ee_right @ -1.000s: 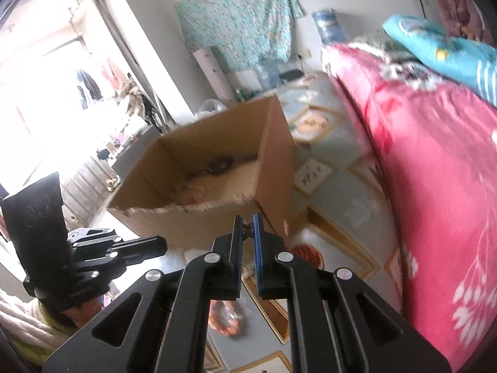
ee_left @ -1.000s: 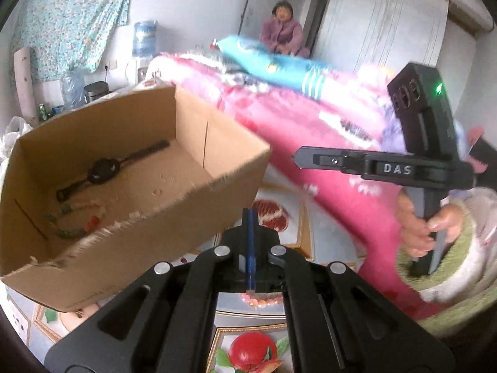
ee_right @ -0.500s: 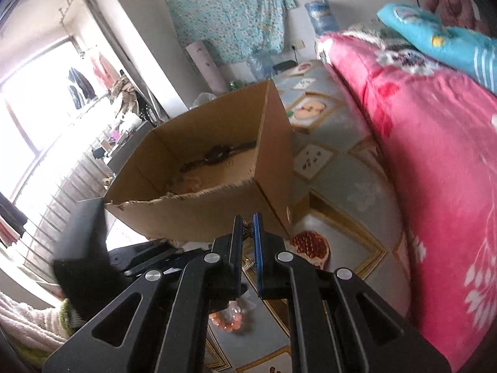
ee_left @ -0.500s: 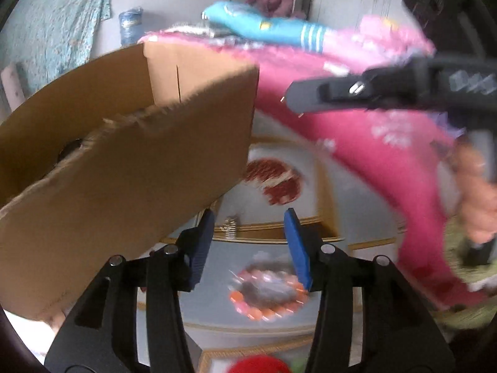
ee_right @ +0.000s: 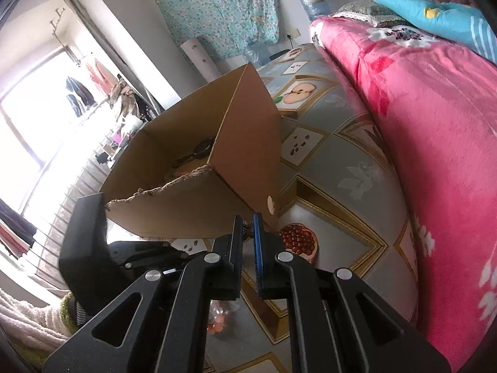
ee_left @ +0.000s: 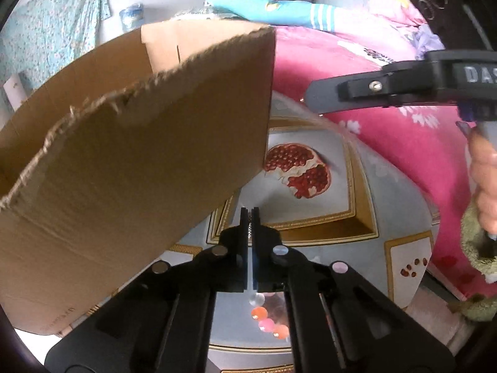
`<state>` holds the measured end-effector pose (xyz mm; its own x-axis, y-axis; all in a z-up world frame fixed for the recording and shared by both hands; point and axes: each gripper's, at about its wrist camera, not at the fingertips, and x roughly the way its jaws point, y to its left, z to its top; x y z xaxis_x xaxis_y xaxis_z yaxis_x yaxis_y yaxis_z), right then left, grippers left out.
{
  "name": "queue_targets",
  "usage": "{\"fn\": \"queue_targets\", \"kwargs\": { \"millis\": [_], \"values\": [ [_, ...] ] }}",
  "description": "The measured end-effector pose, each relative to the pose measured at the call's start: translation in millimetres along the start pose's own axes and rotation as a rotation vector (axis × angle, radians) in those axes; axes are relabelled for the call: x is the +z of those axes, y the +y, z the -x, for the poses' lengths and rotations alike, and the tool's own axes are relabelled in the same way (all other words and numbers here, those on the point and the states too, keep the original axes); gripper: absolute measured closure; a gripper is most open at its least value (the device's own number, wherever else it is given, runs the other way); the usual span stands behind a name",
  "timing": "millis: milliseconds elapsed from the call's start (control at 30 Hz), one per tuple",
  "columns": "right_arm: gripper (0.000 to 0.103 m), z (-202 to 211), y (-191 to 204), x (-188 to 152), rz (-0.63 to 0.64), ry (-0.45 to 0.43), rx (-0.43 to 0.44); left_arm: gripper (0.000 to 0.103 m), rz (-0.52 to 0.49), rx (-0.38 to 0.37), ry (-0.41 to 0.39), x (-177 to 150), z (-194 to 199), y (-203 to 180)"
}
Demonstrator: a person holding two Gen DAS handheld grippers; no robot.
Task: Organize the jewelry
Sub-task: 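Carry the silver clasp in the right gripper up over the box, then open the right gripper over the box while the left gripper opens too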
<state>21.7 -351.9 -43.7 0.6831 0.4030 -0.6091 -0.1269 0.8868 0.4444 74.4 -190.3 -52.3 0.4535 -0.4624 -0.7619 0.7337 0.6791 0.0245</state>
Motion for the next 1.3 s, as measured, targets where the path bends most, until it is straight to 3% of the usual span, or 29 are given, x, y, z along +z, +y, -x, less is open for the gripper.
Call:
{"fn": "queue_targets", "kwargs": {
  "millis": [167,400,567,700,833,1000,1100,1300],
  "values": [
    [0.096,5.6,3.2,4.2,0.005,-0.023,0.006,0.102,-0.005,-0.021,-0.029,1.9,15.0,-1.4],
    [0.096,25.1,25.5,17.7,0.069,-0.079,0.009,0.102,0.073,-0.098,-0.138,8.6,73.7,12.1],
    [0.096,33.9,57.6,46.3,0.176,-0.111,0.055,0.102,0.111,-0.109,-0.23,21.6,124.3,30.2],
    [0.096,21.8,85.6,77.1,0.265,-0.078,0.087,0.102,0.151,-0.086,-0.267,35.0,149.0,62.6],
    [0.096,-17.1,102.7,107.4,0.327,0.043,0.061,0.102,0.216,-0.067,-0.205,50.3,135.8,97.9],
    [0.096,-95.8,102.1,129.9,0.324,0.314,-0.017,0.102,0.34,-0.147,-0.046,54.6,84.2,134.2],
    [0.096,-134.6,95.7,137.6,0.298,0.442,-0.026,0.102,0.398,-0.169,-0.017,47.4,69.0,146.5],
    [0.096,-194.7,106.6,143.3,0.33,0.577,-0.083,0.102,0.464,-0.198,-0.004,36.9,59.4,159.2]
  ]
}}
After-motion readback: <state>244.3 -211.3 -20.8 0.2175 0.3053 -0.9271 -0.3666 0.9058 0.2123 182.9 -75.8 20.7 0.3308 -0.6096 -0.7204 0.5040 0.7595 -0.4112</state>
